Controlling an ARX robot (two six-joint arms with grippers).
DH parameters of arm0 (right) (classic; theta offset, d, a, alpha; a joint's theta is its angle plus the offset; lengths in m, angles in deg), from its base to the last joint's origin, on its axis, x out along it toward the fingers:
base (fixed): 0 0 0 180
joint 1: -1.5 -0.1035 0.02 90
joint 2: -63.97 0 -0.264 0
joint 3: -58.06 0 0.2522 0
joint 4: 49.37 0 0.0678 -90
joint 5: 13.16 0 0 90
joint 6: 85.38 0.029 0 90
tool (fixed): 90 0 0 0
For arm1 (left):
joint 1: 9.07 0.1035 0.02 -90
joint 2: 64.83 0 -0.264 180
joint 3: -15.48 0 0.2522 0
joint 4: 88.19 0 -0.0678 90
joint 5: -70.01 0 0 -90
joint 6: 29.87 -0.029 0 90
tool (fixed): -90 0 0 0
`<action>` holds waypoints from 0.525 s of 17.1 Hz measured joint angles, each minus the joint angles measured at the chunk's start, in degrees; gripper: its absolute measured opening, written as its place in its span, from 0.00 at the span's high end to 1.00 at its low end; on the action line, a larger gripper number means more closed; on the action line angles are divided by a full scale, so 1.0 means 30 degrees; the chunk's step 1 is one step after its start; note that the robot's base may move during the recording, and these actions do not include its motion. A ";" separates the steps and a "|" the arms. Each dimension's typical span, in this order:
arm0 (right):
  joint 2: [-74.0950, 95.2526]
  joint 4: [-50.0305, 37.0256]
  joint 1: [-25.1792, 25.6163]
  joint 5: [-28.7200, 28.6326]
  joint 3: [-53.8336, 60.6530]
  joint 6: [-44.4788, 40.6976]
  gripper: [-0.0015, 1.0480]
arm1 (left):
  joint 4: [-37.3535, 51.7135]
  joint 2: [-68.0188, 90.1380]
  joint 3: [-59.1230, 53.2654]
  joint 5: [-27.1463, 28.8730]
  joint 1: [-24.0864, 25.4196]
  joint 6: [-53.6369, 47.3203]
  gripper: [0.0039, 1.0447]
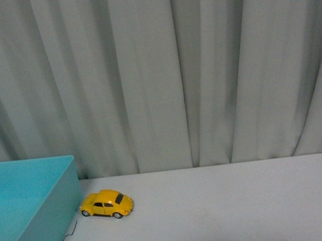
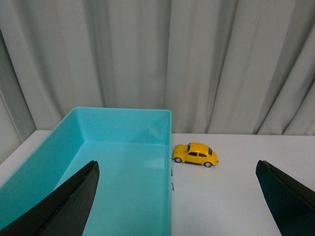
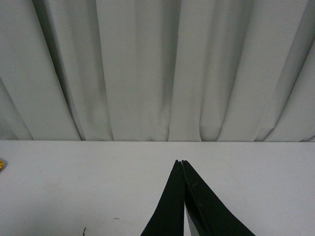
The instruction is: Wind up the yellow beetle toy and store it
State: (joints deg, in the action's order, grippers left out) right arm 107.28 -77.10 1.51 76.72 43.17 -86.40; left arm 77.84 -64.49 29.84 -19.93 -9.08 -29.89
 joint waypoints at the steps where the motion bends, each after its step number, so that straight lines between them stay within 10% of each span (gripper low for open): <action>1: -0.1042 0.0852 0.0000 0.0000 0.0044 0.0000 0.98 | 0.0000 0.0000 0.0000 0.0000 0.0000 0.0000 0.06; 9: -0.7526 0.6907 0.0000 0.0000 0.0175 0.0007 0.98 | 0.0000 0.0000 0.0000 0.0000 0.0000 0.0000 0.06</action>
State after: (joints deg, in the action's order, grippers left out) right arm 84.70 -56.38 1.51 76.72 43.70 -86.37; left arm 77.84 -64.49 29.84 -19.93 -9.08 -29.89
